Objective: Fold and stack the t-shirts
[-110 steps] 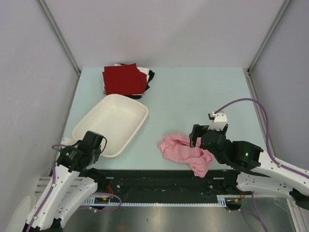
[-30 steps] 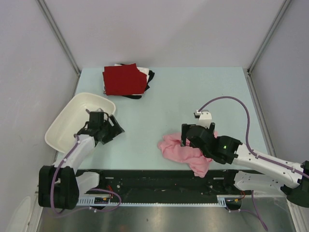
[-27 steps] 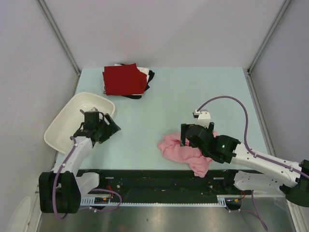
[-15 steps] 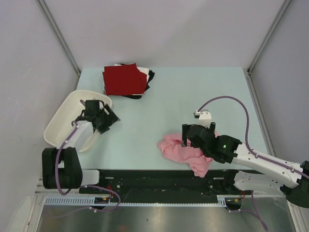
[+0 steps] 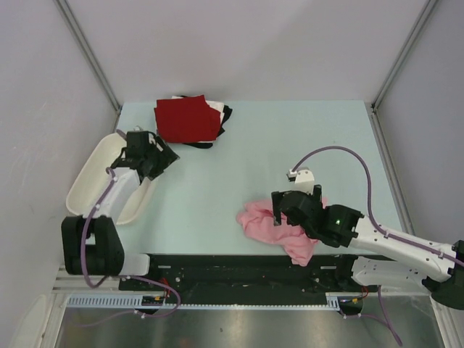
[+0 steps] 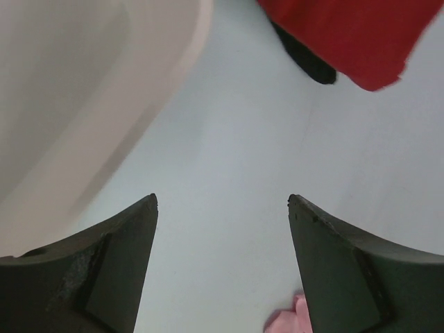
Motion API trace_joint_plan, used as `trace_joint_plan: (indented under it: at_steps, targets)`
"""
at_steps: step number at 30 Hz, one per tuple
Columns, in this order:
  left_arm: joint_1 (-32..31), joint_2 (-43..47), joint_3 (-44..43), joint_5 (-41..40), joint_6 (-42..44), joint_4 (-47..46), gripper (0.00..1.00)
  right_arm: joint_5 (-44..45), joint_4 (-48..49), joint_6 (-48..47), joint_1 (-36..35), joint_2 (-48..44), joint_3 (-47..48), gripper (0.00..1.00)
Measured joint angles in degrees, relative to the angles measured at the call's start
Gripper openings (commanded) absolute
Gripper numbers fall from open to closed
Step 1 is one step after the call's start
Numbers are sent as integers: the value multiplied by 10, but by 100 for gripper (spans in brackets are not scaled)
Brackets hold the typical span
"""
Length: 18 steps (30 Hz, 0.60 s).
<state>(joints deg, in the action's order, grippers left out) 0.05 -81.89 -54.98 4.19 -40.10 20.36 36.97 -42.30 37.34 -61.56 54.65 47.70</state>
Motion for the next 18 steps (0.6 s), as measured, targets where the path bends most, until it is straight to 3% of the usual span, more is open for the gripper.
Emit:
trace_joint_plan:
  at_steps: [6, 11, 18]
  targets:
    - [-88, 170, 5, -24, 0, 36, 82, -56, 3, -49, -56, 49, 6, 100]
    - [-136, 290, 99, -25, -14, 28, 82, -95, 33, -87, -137, 174, 13, 100]
    - [-156, 309, 186, -25, -24, 57, 82, -104, 84, -152, -193, 326, 69, 99]
